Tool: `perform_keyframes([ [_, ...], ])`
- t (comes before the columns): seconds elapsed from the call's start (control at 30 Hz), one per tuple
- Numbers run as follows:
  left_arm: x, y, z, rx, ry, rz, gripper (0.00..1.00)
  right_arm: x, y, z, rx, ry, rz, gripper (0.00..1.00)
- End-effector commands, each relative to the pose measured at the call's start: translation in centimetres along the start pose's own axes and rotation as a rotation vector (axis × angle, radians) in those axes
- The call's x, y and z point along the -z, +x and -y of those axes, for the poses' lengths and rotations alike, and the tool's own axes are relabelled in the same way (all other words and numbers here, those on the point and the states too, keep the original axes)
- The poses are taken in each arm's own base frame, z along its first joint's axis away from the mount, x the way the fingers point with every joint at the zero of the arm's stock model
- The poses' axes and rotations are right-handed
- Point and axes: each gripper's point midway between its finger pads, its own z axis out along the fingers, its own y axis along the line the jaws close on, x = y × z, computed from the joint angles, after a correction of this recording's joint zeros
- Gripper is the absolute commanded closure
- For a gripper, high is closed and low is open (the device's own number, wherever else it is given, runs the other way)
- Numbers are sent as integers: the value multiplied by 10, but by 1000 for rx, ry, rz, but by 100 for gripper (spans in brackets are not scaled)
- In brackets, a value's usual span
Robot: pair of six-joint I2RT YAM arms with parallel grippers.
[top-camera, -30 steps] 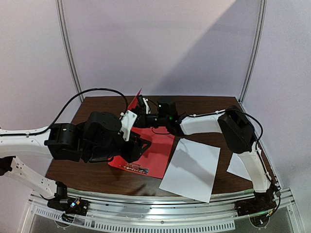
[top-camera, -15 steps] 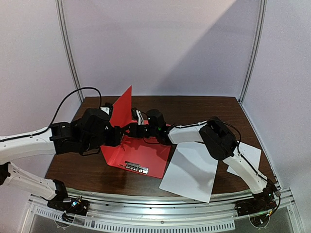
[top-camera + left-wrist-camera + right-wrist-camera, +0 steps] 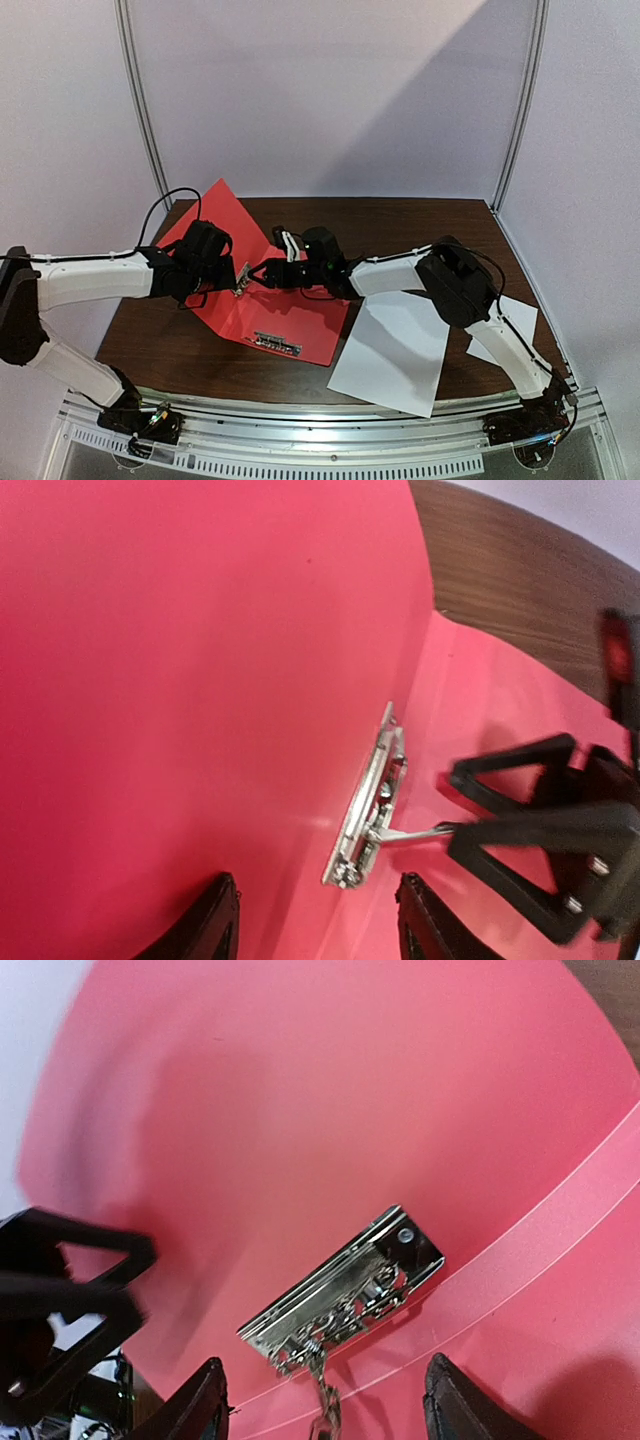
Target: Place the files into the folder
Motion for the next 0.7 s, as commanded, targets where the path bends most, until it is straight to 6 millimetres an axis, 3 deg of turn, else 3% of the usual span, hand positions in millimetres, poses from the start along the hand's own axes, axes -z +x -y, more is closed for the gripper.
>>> perform_keyframes([
  [0.0,-25,10,-13,35,-1,-48,45,21,-22,-24,70,29,3,33],
  [0.1,-40,16,-21,50,-6,-79,45,35,-33,-35,97,39,12,30],
  [0.33,-71,35,-33,56,-29,-156,45,82,-37,-38,172,200,-7,27],
  [0.5,-90,55,-39,77,-37,-220,45,125,-24,-26,198,371,-58,27],
  [0.67,-91,53,-39,81,-33,-206,46,173,1,-5,195,529,-139,25],
])
